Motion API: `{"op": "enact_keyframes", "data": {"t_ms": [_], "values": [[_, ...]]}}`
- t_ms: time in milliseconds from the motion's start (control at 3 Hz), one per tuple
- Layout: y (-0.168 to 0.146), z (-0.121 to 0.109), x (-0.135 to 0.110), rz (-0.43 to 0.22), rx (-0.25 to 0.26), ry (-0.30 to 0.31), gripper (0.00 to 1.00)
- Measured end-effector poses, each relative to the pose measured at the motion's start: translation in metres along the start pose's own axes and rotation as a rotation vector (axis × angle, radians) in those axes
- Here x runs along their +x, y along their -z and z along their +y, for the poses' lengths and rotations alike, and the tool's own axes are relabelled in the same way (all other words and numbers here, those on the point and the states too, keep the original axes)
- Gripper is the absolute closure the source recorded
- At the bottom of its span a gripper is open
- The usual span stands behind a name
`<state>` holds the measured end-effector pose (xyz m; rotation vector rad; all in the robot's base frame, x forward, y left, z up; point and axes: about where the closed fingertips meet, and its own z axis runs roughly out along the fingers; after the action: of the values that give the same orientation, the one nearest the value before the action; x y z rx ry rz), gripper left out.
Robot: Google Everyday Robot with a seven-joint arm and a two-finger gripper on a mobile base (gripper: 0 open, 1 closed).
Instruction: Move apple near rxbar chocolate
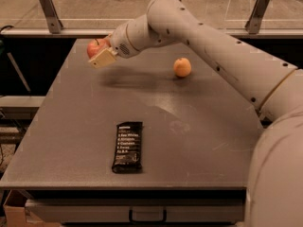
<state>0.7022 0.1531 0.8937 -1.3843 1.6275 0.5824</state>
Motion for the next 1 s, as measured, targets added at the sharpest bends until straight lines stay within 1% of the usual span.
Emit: {"op": "enact_keyframes", "data": {"t_ms": [333, 667, 1000], "values": [[0.029, 0.034, 0.002, -0.009, -0.070, 0.059, 1.00], [0.055, 0.071, 0.012, 0.012, -0.134, 0.096, 1.00], [0.077, 0.089, 0.037, 0.043, -0.150, 0.081, 1.00]]}}
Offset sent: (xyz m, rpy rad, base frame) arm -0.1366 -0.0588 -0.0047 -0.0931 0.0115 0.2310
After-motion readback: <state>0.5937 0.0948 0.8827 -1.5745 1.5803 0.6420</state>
